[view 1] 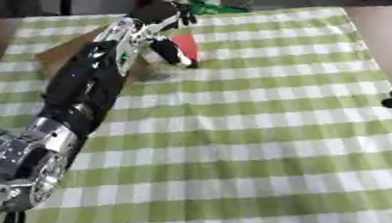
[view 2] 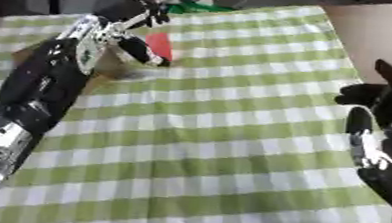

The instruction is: Pick up objects on the table and place them in the box.

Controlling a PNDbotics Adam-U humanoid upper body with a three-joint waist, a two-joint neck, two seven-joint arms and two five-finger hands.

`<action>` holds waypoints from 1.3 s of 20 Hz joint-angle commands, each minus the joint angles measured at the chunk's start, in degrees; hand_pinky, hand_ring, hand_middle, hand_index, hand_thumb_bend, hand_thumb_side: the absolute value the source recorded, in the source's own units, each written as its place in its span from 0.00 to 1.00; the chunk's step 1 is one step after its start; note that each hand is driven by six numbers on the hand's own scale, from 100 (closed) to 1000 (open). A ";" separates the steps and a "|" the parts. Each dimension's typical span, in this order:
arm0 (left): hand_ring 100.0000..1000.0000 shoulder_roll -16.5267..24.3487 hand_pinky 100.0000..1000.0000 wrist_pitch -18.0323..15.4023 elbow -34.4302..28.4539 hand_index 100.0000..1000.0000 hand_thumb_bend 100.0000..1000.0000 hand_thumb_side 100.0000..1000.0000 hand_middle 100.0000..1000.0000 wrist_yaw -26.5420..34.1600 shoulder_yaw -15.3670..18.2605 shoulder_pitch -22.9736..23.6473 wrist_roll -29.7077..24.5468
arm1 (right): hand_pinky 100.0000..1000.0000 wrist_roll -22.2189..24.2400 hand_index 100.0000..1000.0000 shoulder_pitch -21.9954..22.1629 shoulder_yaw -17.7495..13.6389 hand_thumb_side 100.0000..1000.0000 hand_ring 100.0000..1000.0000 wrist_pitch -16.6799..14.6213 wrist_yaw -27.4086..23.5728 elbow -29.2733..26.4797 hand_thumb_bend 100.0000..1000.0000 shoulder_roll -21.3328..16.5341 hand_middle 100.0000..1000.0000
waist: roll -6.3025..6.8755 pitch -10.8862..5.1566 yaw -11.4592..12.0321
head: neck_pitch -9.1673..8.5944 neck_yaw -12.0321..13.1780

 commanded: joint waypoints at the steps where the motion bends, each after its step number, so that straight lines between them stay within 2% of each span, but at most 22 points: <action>1: 0.66 1.09 0.77 2.50 0.06 0.82 0.59 0.31 0.67 -0.61 1.63 -1.55 2.06 | 0.87 0.30 1.00 -0.63 0.09 0.49 0.67 -0.23 -0.21 -0.45 0.00 -0.38 0.65 | -0.13 -0.57 -0.29 | -0.69 0.26; 5: 0.65 1.05 0.75 5.41 0.80 0.81 0.54 0.29 0.65 -0.10 2.57 -1.26 5.68 | 0.87 0.38 1.00 -0.74 0.12 0.49 0.67 -0.26 -0.08 -0.41 0.00 -0.35 0.65 | 0.05 -0.12 -0.73 | -1.01 0.32; 10: 0.61 0.74 0.73 6.92 2.01 0.81 0.50 0.28 0.62 0.30 2.73 -0.67 7.63 | 0.87 0.49 1.00 -0.96 0.21 0.49 0.67 -0.29 0.08 -0.38 0.00 -0.22 0.65 | 0.17 0.46 -1.17 | -1.64 0.40; 14: 0.48 0.72 0.67 7.07 3.05 0.73 0.32 0.14 0.46 0.49 2.59 0.08 7.68 | 0.88 0.45 1.00 -0.95 0.12 0.49 0.67 -0.31 0.23 -0.36 0.00 -0.12 0.65 | 0.17 0.76 -1.32 | -1.79 0.34; 15: 0.44 0.82 0.65 7.02 3.03 0.69 0.26 0.09 0.40 0.63 2.60 0.20 7.81 | 0.88 0.43 1.00 -0.94 0.10 0.49 0.67 -0.31 0.27 -0.34 0.00 -0.09 0.65 | 0.15 0.78 -1.29 | -1.79 0.32; 16: 0.42 0.99 0.64 6.95 2.83 0.67 0.09 0.14 0.37 0.92 2.66 0.32 8.06 | 0.88 0.42 1.00 -0.93 0.08 0.49 0.67 -0.32 0.30 -0.34 0.00 -0.07 0.65 | 0.13 0.76 -1.25 | -1.79 0.30; 17: 0.41 1.29 0.63 6.85 2.42 0.65 0.21 0.08 0.35 1.35 2.76 0.35 8.39 | 0.88 0.39 1.00 -0.91 0.05 0.49 0.67 -0.33 0.31 -0.33 0.00 -0.03 0.65 | 0.08 0.70 -1.17 | -1.78 0.30; 22: 0.39 4.56 0.63 4.67 -3.01 0.65 0.17 0.09 0.33 5.80 2.94 0.13 8.15 | 0.88 0.23 1.00 -0.52 -0.17 0.49 0.67 -0.32 0.31 -0.21 0.00 0.03 0.65 | -0.25 0.13 -0.29 | -1.44 0.29; 26: 0.40 8.73 0.64 4.48 -8.37 0.66 0.16 0.08 0.34 7.79 3.09 0.57 6.68 | 0.88 0.15 1.00 -0.20 -0.30 0.48 0.67 -0.35 0.27 -0.15 0.00 -0.08 0.65 | -0.43 -0.43 0.78 | -1.09 0.24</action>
